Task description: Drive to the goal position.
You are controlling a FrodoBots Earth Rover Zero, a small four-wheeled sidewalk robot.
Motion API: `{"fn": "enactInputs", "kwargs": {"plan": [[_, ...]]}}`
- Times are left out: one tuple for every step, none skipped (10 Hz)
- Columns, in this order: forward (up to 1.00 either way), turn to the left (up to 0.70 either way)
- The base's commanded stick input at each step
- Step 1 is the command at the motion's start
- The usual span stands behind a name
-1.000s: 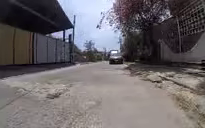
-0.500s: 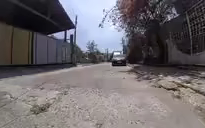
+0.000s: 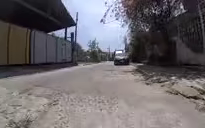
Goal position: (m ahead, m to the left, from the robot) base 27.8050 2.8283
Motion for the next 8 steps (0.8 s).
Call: {"fn": "enactInputs", "kwargs": {"plan": [[1.0, -0.38], [1.0, -0.4], [1.0, -0.4], [1.0, 0.0], [1.0, 0.0], [1.0, 0.0], [1.0, 0.0], [1.0, 0.0]]}}
